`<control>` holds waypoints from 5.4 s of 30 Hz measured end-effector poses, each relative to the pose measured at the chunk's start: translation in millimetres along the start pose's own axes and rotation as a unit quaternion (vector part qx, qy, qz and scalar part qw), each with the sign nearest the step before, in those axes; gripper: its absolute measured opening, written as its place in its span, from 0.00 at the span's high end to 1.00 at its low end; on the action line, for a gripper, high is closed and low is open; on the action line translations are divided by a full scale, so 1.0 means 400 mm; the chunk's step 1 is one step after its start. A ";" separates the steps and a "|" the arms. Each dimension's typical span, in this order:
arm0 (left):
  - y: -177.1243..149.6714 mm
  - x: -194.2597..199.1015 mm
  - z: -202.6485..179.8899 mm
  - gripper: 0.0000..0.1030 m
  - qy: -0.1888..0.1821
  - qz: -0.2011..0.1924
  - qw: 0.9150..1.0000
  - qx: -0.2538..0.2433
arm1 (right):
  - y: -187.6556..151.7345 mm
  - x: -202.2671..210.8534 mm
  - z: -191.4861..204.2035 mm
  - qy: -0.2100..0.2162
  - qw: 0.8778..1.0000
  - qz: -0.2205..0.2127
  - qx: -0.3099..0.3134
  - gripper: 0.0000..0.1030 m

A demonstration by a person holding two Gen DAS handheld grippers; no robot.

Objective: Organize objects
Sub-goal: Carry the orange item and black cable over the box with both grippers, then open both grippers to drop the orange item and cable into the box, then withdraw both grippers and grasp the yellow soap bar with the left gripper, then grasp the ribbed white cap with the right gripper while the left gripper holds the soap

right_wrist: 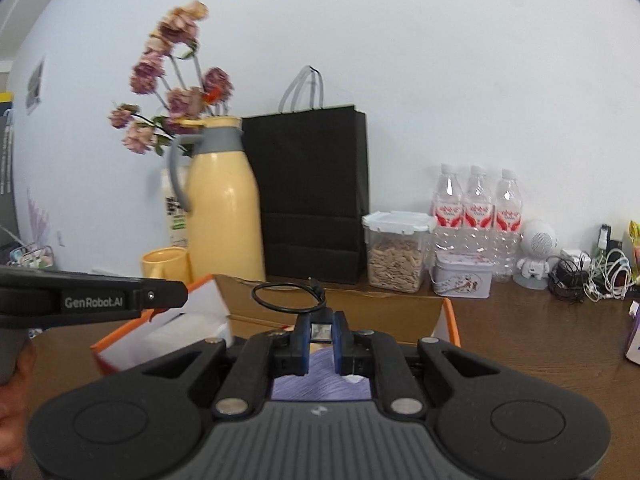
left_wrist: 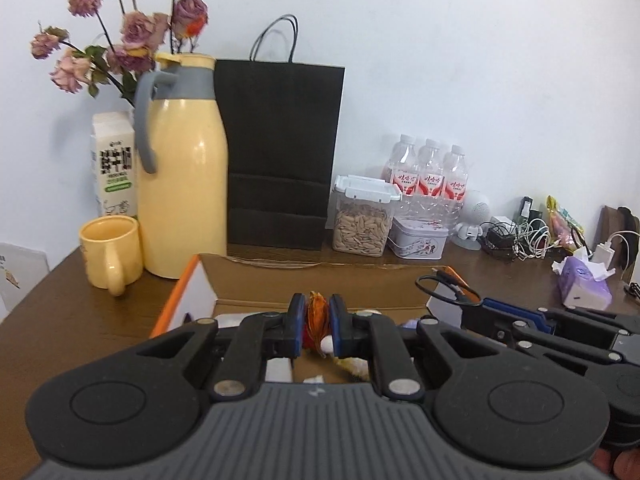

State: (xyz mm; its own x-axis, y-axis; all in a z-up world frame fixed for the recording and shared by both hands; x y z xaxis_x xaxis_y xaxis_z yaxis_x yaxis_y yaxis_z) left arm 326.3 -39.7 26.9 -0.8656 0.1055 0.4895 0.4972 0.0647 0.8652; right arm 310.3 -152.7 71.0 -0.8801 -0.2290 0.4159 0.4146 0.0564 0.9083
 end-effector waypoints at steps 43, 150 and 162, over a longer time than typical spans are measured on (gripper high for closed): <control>-0.028 0.033 0.037 0.00 0.058 -0.061 0.996 -0.011 | -0.061 -0.037 -0.041 -0.036 0.999 0.010 -0.010 0.00; -0.272 0.107 0.138 0.65 0.046 0.045 0.998 -0.014 | -0.255 -0.003 0.078 0.020 0.988 0.146 -0.040 0.46; -0.275 0.109 0.150 0.65 0.051 0.046 0.998 -0.001 | -0.271 0.006 0.078 0.021 0.990 0.128 -0.050 0.63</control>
State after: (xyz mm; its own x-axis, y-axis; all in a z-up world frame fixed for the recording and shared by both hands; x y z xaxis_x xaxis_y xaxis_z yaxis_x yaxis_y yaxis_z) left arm 237.4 17.2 -53.4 -0.8174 0.0101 0.5759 0.5755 0.0568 0.8158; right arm 256.2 -129.2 -25.3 -0.7338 -0.2604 0.6275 0.6454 0.0212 0.7636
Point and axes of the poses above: each gripper's, at about its wrist camera, not at the fingertips, and x roughly against the way its jaws point, z to its left, y to its top, the point moved 8 cm from there along -x, roughly the way its jaws point, and after that the axes turned 6 degrees about z, right-handed, at the moved point
